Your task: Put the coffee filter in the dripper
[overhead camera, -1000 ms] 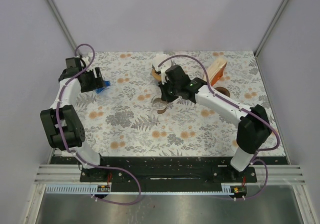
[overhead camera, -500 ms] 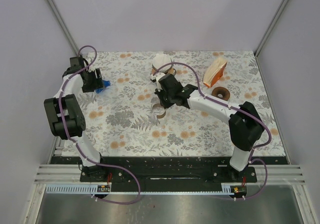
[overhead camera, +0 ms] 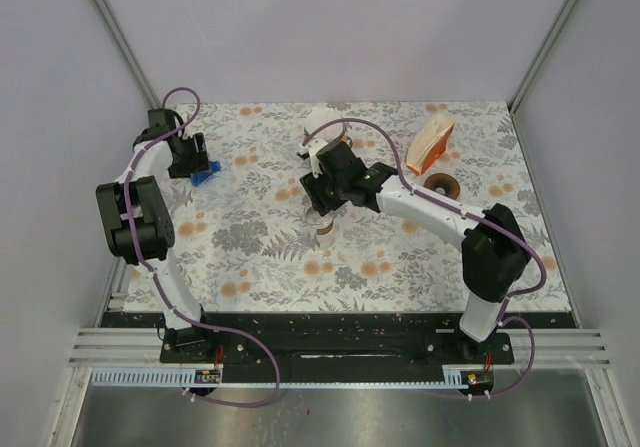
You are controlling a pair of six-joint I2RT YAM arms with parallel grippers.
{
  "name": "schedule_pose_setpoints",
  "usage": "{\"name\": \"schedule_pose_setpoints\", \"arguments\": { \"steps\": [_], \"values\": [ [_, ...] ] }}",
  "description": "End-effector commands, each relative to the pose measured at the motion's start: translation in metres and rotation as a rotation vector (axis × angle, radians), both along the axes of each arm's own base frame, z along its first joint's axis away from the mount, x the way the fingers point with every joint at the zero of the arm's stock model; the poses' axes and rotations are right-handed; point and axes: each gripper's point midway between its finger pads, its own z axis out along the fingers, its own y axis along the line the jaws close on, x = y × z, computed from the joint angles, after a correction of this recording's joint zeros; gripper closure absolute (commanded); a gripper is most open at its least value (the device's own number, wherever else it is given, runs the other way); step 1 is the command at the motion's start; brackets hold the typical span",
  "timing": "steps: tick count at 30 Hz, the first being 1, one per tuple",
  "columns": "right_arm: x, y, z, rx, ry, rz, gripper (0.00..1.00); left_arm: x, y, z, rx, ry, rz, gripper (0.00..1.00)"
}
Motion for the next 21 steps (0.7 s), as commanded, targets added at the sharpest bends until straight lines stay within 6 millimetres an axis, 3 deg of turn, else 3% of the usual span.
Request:
{"name": "schedule_pose_setpoints", "arguments": {
  "steps": [1, 5, 8, 12, 16, 20, 21],
  "values": [
    [0.006, 0.002, 0.083, 0.1, -0.167, 0.03, 0.38, 0.023, 0.004, 0.018, 0.036, -0.076, -0.009, 0.34],
    [0.027, -0.035, 0.116, 0.145, -0.221, -0.123, 0.21, 0.024, 0.002, 0.018, 0.028, -0.078, -0.013, 0.35],
    [0.061, -0.098, 0.12, 0.194, -0.195, -0.366, 0.13, 0.024, 0.001, 0.018, 0.023, -0.08, -0.016, 0.35],
    [0.093, -0.205, 0.099, 0.225, -0.129, -0.707, 0.11, 0.022, -0.001, 0.019, 0.016, -0.082, -0.022, 0.35],
    [0.105, -0.294, 0.065, 0.185, -0.095, -0.96, 0.14, 0.019, -0.002, 0.024, 0.017, -0.096, -0.03, 0.35],
    [0.111, -0.342, 0.031, 0.169, -0.049, -1.088, 0.2, 0.016, -0.003, 0.032, 0.024, -0.118, -0.032, 0.35],
    [0.113, -0.343, 0.022, 0.17, -0.022, -1.091, 0.21, 0.015, -0.003, 0.034, 0.021, -0.121, -0.033, 0.35]
  ]
}}
